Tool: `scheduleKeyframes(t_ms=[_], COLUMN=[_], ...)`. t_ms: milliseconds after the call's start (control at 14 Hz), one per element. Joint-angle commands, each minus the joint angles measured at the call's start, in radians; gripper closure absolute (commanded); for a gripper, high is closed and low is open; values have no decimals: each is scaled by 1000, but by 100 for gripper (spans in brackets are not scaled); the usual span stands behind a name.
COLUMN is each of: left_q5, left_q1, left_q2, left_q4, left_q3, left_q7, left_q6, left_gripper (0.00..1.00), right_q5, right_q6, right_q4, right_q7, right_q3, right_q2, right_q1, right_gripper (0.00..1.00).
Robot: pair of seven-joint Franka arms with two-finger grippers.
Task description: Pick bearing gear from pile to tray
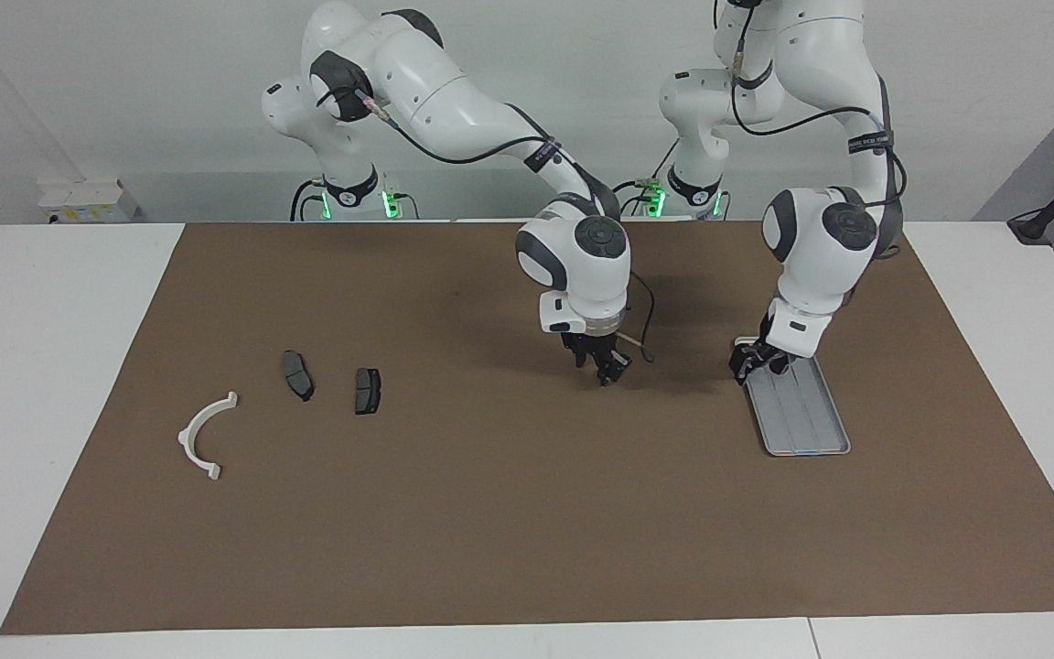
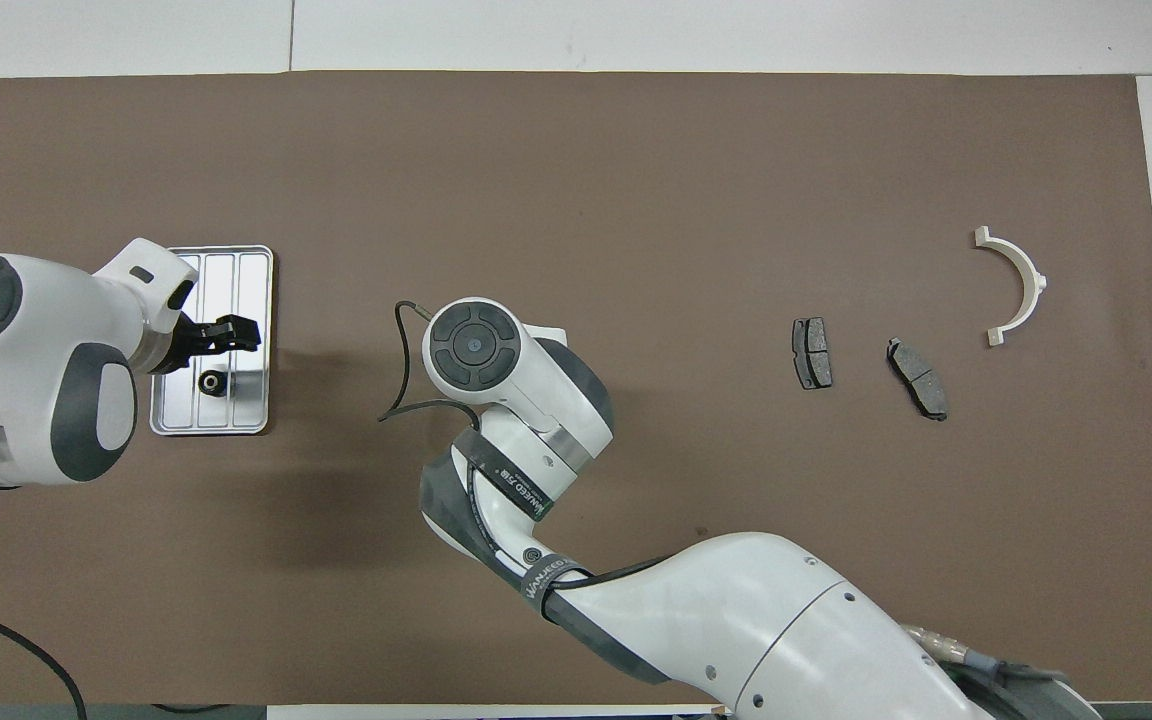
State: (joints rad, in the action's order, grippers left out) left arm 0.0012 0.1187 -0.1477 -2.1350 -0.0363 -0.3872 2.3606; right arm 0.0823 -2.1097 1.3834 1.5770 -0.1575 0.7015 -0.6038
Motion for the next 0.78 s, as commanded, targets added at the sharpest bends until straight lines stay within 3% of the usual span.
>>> scheduleKeyframes(t_ms=[0,142,356,712], left_q5=[2,2,0,8], left_q1=[42,117,232,417], left_q2=[-19,-23,-27,-153], left_q4=[47,64,69,147], left_q3=[12,15,15,19], left_q7=[-90,-200,-306,-519], left_q6=[-35,-55,-49,-40], left_gripper=[23,32,40,50], right_q5=[8,-4,-39,-26], right_q6=[163,235,336,448], right_q4=[-121,-162,-161,-147], right_q7=[-70,-179,-493,-1174], right_q3=[-8,-13,-13,-8], right_q2=[-17,-65,-170,-266], right_q1=[50,117,229,458], right_gripper=[0,0,0,0])
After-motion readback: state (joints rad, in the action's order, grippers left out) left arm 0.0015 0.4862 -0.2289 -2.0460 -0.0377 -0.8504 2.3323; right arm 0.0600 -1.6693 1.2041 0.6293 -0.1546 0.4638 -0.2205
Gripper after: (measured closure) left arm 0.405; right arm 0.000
